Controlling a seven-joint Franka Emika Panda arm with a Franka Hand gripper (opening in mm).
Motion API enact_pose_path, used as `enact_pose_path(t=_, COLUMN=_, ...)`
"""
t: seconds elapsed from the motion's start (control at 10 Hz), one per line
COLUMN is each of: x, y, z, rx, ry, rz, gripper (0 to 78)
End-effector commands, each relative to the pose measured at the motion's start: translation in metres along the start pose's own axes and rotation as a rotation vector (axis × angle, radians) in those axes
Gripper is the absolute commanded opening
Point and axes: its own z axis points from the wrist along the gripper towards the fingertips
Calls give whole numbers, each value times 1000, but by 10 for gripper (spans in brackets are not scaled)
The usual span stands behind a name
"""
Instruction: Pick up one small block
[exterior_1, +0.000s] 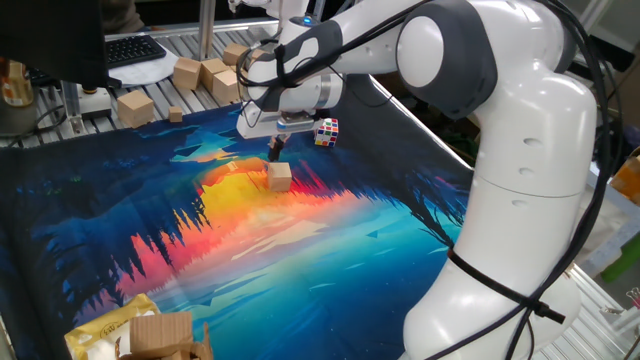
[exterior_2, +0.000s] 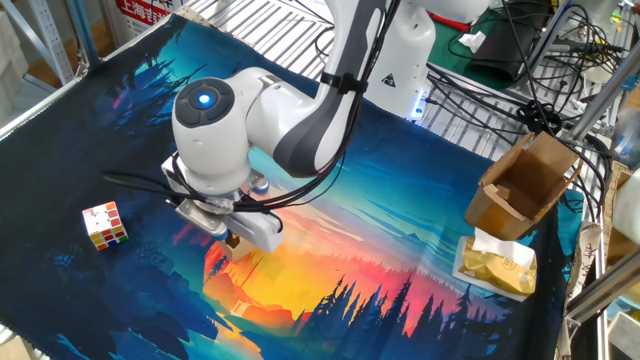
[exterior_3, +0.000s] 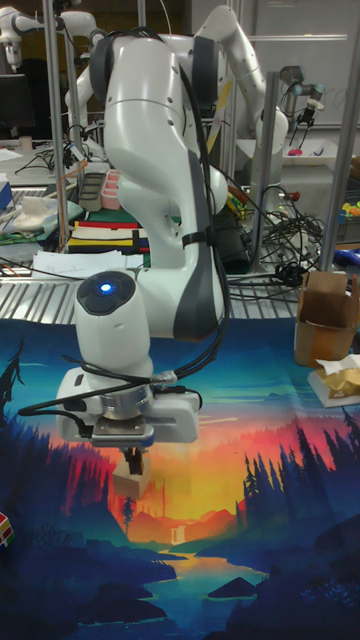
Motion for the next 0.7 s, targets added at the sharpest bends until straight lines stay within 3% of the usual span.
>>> enact_pose_path(t=0.1, x=1, y=-2, z=-2, rx=9, ry=-12, rz=-5, gripper=0)
enact_pose_path(t=0.7, x=0, y=-2, z=-3, rx=4, ry=-4, rz=16, gripper=0)
